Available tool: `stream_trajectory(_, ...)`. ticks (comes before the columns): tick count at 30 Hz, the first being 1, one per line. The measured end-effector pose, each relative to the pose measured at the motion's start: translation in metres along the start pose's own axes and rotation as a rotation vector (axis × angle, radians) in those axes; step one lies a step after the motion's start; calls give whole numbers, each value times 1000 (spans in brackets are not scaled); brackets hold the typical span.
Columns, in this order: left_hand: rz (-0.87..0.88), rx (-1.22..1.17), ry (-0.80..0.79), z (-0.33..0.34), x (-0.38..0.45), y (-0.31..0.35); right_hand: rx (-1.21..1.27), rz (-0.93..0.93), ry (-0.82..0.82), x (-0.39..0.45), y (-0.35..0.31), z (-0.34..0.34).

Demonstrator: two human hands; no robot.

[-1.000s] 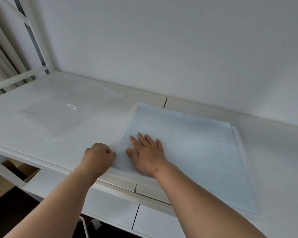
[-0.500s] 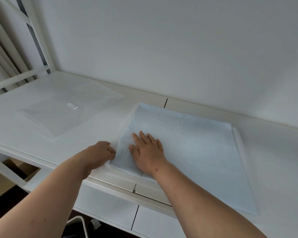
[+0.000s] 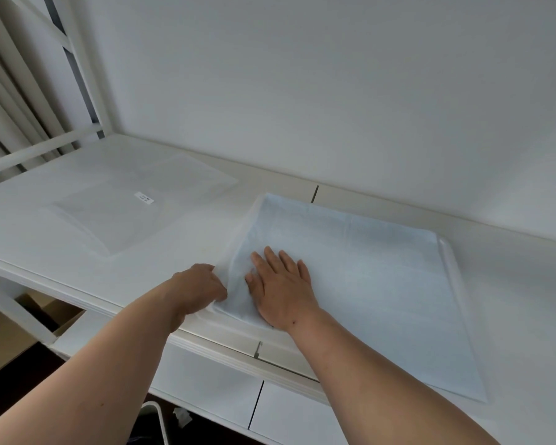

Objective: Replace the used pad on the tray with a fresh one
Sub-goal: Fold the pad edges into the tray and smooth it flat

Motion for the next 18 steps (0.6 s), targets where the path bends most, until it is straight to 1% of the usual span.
stream_trajectory(4,-60,-233,-14,2,-8,-1,26,1,2,-1,2,-2)
stream_trajectory(7,-91,-351,-3,0,-9,-10,28,6,15,-2,5,-5)
stream_trajectory(10,-132,-384,-11,0,-8,-18,27,7,8,-3,6,-5)
stream_trajectory(13,-137,-409,-39,0,-8,-21,33,13,9,-4,6,-5)
stream_trajectory(18,-11,-395,-94,-3,-15,-11,-2,23,3,-4,6,-4)
Point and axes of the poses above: each hand's wrist, its own x-axis towards the middle knuckle, its own z-axis out of the palm, y = z × x, the point moved 8 cm from there along x, towards the middle knuckle, and after that the axes turned 6 degrees about x, right-handed, at the moved point
